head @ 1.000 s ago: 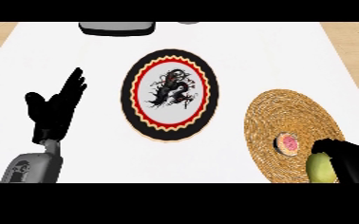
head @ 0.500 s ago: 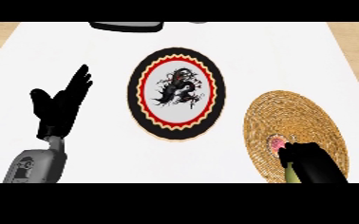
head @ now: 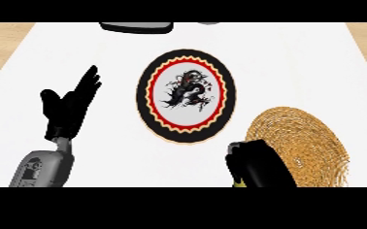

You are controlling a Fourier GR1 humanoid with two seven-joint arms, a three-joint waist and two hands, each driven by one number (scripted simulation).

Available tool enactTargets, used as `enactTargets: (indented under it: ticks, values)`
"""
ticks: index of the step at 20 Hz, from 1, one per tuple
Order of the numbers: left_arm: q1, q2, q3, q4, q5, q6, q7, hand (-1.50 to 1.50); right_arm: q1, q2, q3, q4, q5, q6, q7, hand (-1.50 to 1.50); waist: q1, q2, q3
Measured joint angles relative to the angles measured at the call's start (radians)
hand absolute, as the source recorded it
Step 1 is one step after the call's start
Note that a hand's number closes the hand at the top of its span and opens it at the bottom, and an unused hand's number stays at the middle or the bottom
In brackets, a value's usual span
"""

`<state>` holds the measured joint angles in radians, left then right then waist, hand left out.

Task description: Pick the lemon from the placemat and place it in the plate

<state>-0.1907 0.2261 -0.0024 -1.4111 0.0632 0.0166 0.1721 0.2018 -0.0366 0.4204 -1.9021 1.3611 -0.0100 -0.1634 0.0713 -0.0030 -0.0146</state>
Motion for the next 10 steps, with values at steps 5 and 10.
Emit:
enactTargets:
  ticks: [5, 10]
  values:
    - [-0.008, -0.001, 0.006, 0.011, -0.002, 0.009, 0.006, 0.00, -0.085, 0.026, 0.163, -0.037, -0.020, -0.110, 0.291, 1.50, -0.016, 0.001, 0.009]
    - [-0.008, -0.007, 0.005, 0.015, -0.008, 0.014, -0.005, 0.00, -0.205, 0.033, 0.280, -0.005, -0.043, -0.214, 0.609, 1.50, -0.013, 0.006, 0.011]
